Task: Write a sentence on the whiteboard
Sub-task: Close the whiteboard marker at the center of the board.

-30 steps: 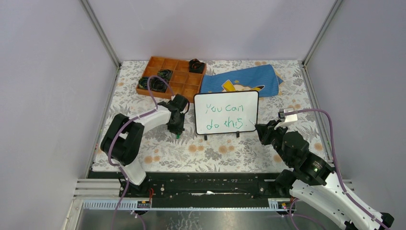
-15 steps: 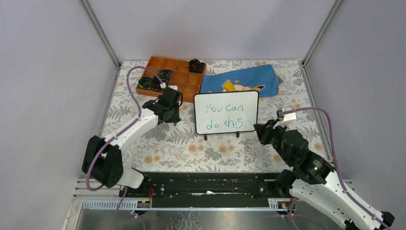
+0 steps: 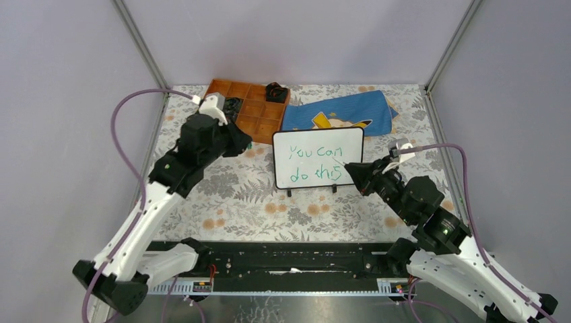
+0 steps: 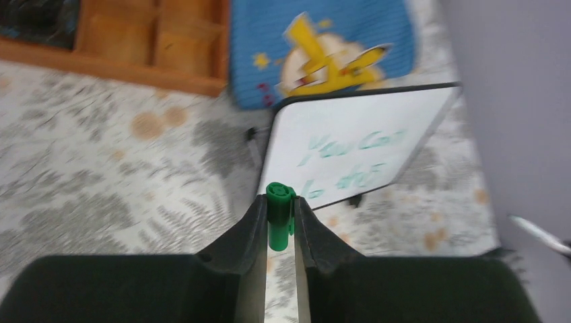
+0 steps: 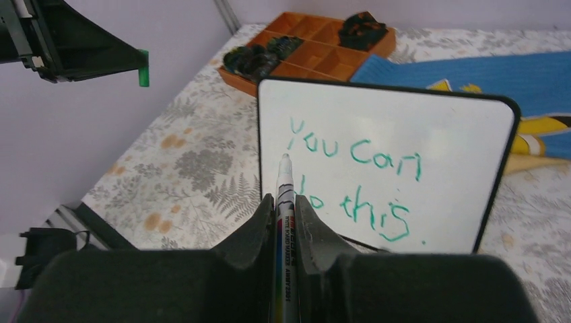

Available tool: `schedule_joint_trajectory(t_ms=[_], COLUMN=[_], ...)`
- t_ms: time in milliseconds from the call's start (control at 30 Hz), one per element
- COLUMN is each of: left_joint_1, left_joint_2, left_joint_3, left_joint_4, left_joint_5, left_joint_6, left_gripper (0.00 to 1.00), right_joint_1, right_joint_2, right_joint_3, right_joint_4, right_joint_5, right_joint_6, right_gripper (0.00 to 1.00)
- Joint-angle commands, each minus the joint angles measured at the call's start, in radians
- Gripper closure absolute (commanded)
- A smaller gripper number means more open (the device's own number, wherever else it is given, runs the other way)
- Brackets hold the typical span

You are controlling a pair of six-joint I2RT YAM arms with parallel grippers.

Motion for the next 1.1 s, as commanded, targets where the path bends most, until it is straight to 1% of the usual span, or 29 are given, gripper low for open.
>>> schedule_joint_trajectory(t_ms=[0, 100, 200, 400, 567, 700, 767, 833, 900, 933, 1000, 1067], left_joint_1=[0.008, 0.008, 0.008, 0.008, 0.008, 0.008, 0.007, 0.008, 0.008, 0.007, 0.008, 0.008], left_joint_2=[-0.12, -0.18, -0.229, -0.288, -0.304, -0.299, -0.294, -0.291, -0.291, -0.296, -0.305, -0.315], left_joint_3=[-0.047, -0.094, -0.155, -0.259, -0.313, -0.309, -0.294, -0.27, -0.25, -0.245, -0.237, -0.227], left_joint_4=[0.259, 0.408, 0.562, 0.856, 1.043, 1.124, 1.137, 1.133, 1.116, 1.111, 1.084, 1.046], left_joint_5=[0.199, 0.284, 0.327, 0.362, 0.333, 0.286, 0.256, 0.234, 0.205, 0.188, 0.15, 0.128], left_joint_6=[-0.09, -0.163, -0.251, -0.42, -0.542, -0.605, -0.628, -0.629, -0.619, -0.61, -0.593, -0.565], left_gripper=[1.0, 1.0, 1.0, 1.0, 1.0, 1.0, 1.0, 1.0, 1.0, 1.0, 1.0, 1.0], right_joint_1=[-0.005, -0.005, -0.005, -0.005, -0.003, 0.01, 0.038, 0.095, 0.158, 0.172, 0.176, 0.176], right_joint_2=[0.042, 0.067, 0.085, 0.157, 0.23, 0.306, 0.355, 0.411, 0.486, 0.521, 0.566, 0.576], right_joint_3=[0.062, 0.071, 0.057, 0.064, 0.115, 0.171, 0.217, 0.27, 0.354, 0.397, 0.442, 0.449], right_joint_4=[0.21, 0.343, 0.474, 0.738, 0.943, 1.056, 1.062, 1.072, 1.048, 1.027, 1.01, 0.993], right_joint_5=[-0.123, -0.159, -0.16, -0.166, -0.157, -0.127, -0.074, 0.011, 0.096, 0.114, 0.105, 0.049], right_joint_6=[-0.036, -0.036, -0.044, -0.073, -0.116, -0.153, -0.193, -0.28, -0.407, -0.435, -0.423, -0.384], right_gripper=[1.0, 1.0, 1.0, 1.0, 1.0, 1.0, 1.0, 1.0, 1.0, 1.0, 1.0, 1.0])
